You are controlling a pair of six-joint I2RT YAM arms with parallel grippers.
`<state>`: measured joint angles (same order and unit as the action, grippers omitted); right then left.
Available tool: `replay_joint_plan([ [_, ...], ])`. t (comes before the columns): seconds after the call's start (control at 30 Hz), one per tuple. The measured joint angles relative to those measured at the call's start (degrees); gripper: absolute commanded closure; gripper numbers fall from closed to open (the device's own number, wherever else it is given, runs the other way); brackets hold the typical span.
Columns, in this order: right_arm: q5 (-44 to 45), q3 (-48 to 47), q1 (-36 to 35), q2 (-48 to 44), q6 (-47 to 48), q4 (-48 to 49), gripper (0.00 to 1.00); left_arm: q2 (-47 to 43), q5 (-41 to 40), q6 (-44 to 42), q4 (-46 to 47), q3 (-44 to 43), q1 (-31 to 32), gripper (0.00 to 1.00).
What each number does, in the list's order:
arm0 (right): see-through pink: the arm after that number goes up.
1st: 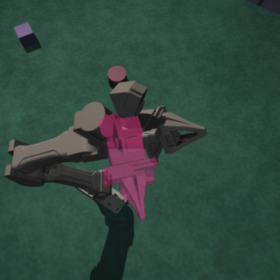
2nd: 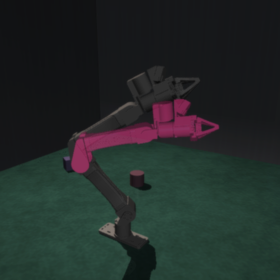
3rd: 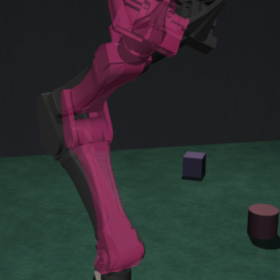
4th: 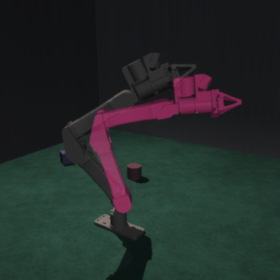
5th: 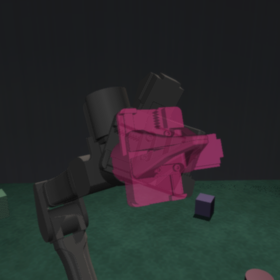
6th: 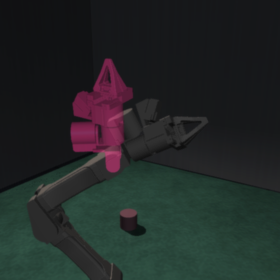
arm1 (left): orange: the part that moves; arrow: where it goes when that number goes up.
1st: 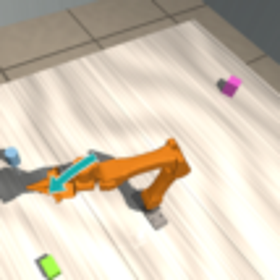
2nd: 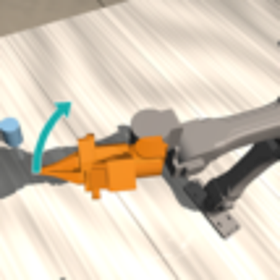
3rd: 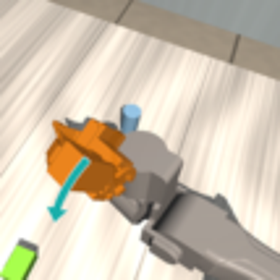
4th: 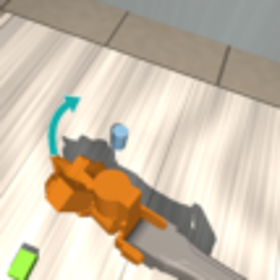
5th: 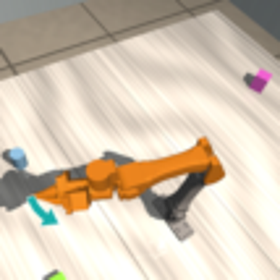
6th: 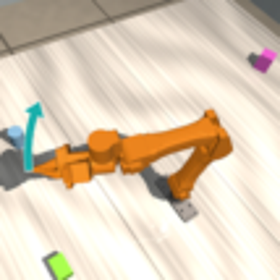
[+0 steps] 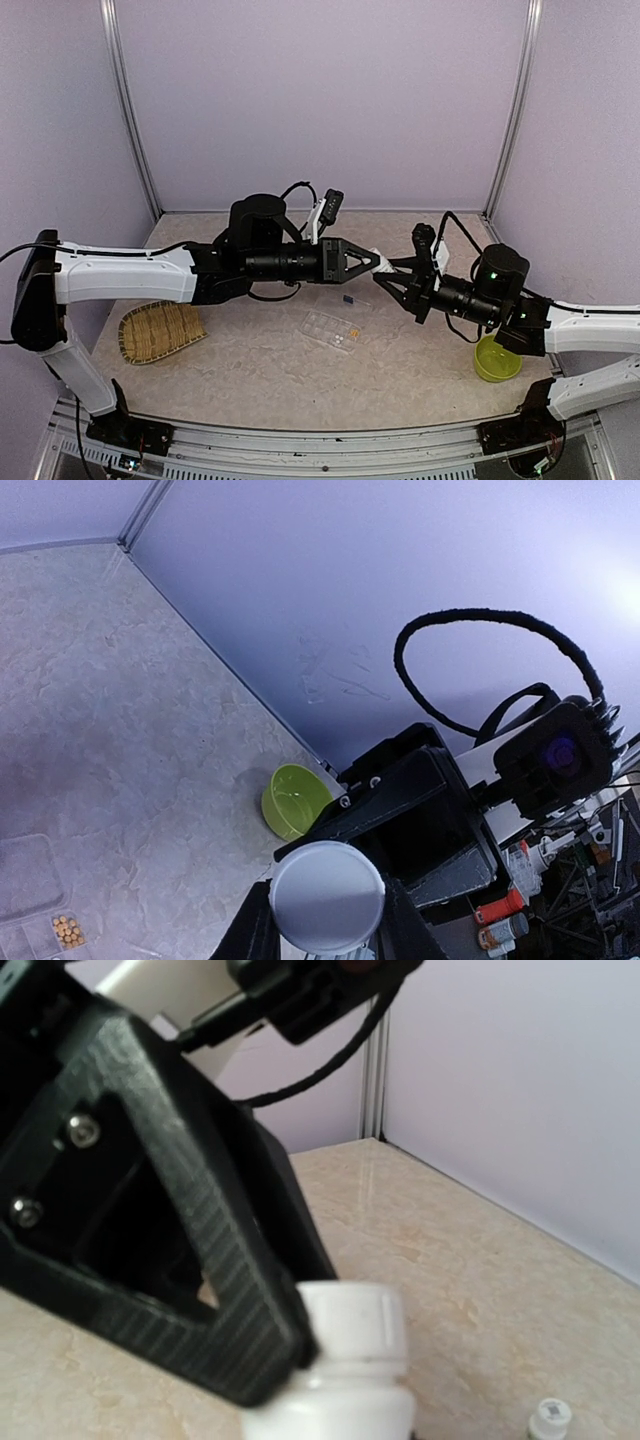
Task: Sort the pills into containers
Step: Screw the lid of the pill bottle onto the pill bottle.
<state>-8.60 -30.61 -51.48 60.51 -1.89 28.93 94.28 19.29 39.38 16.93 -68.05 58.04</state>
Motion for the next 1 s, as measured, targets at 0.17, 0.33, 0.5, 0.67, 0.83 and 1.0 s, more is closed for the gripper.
replay_joint_plan([
  [0.17,-0.24,0.04,0.0,0.0,-0.5,0.09,0.62,-0.09,0.04,0.0,0.44,0.24,0.0,0.89],
  [0.33,-1.92,0.02,0.0,0.02,-0.96,0.04,0.33,-0.26,0.09,-0.04,1.16,0.46,0.0,0.89],
  [0.5,-2.8,0.02,0.0,0.02,-0.87,-0.02,0.02,-1.03,-0.07,-0.2,1.55,0.52,-0.07,0.89],
  [0.67,-2.25,0.02,0.0,-0.13,-0.28,-0.57,0.0,-2.36,-0.66,-0.52,1.51,0.52,-0.17,0.89],
  [0.83,-1.81,0.02,0.0,-0.96,-0.28,-2.14,0.0,-3.82,-0.94,-2.05,1.42,0.79,-0.26,0.89],
  [1.0,-4.28,-1.14,0.13,-1.75,-0.55,-5.2,0.0,-4.46,0.07,-5.01,1.31,1.25,-0.37,0.89],
])
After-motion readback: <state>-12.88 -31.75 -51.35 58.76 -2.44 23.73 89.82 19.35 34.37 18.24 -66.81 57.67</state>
